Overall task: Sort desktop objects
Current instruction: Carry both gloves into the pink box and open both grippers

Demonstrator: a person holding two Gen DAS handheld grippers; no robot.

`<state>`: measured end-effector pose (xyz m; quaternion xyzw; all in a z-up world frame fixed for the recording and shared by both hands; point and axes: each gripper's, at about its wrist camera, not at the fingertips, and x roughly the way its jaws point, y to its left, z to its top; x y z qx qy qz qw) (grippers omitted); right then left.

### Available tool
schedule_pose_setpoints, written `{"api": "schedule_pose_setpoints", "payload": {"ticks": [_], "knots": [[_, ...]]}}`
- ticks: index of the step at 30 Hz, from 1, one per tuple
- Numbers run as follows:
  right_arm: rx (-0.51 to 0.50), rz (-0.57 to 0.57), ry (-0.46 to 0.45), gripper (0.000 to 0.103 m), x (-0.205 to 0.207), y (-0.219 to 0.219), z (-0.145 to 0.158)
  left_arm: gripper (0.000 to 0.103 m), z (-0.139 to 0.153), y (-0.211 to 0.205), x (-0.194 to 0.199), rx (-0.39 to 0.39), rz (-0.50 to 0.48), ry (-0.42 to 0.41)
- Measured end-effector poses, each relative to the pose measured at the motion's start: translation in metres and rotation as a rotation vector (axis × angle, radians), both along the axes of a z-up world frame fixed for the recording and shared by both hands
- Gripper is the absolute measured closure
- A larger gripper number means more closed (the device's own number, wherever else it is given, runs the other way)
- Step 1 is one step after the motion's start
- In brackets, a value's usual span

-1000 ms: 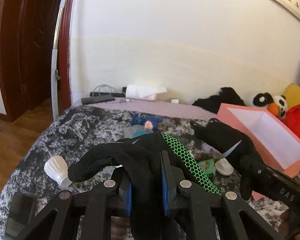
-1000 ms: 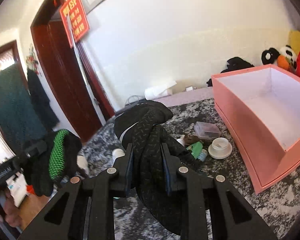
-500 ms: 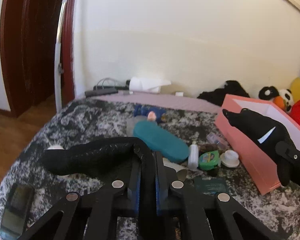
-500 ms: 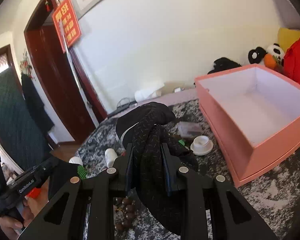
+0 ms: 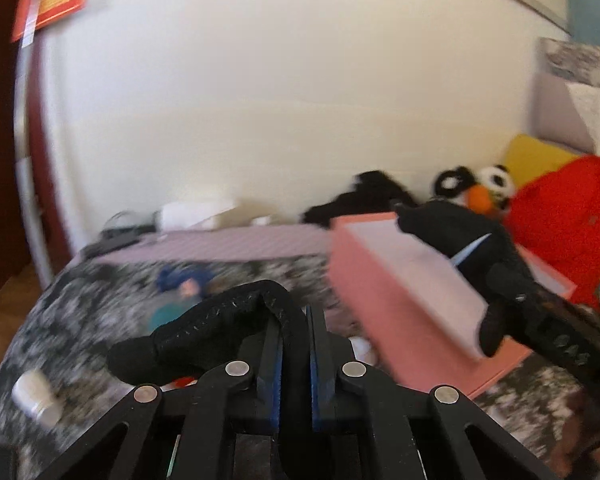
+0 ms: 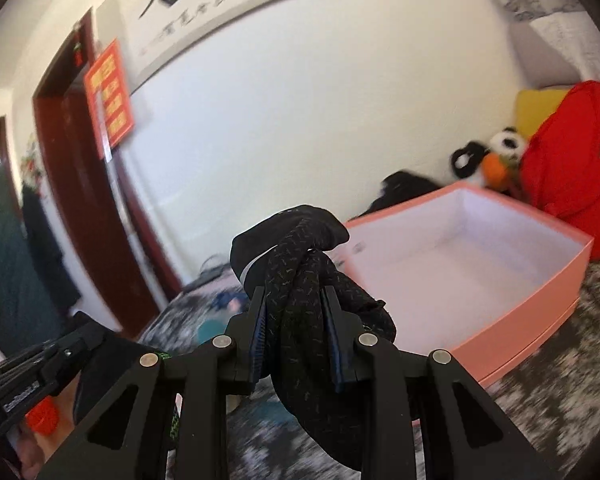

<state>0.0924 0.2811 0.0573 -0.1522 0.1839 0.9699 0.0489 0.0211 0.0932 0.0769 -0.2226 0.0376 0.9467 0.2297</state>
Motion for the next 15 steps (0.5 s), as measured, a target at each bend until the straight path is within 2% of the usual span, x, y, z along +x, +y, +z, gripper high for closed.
{"api": "schedule_pose_setpoints", "payload": {"ticks": [3, 7, 8, 11, 15], "knots": [[-0.018, -0.081, 0.008, 0.075, -0.002, 0.04, 0.003, 0.099, 0.014, 0.044, -0.006, -0.01, -0.063, 0.016], [-0.068, -0.219, -0.023, 0.075, -0.004, 0.093, -0.012, 0.099, 0.021, 0.113, -0.022, -0.024, -0.134, 0.017], [-0.052, -0.261, -0.046, 0.075, -0.005, 0.102, -0.017, 0.099, 0.02, 0.128, -0.025, -0.036, -0.146, 0.021], [0.088, -0.38, -0.119, 0.074, -0.01, 0.115, -0.027, 0.099, 0.013, 0.171, -0.034, -0.07, -0.179, 0.022], [0.159, -0.426, -0.147, 0.074, -0.014, 0.134, -0.036, 0.098, -0.009, 0.208, -0.043, -0.104, -0.192, -0.013]]}}
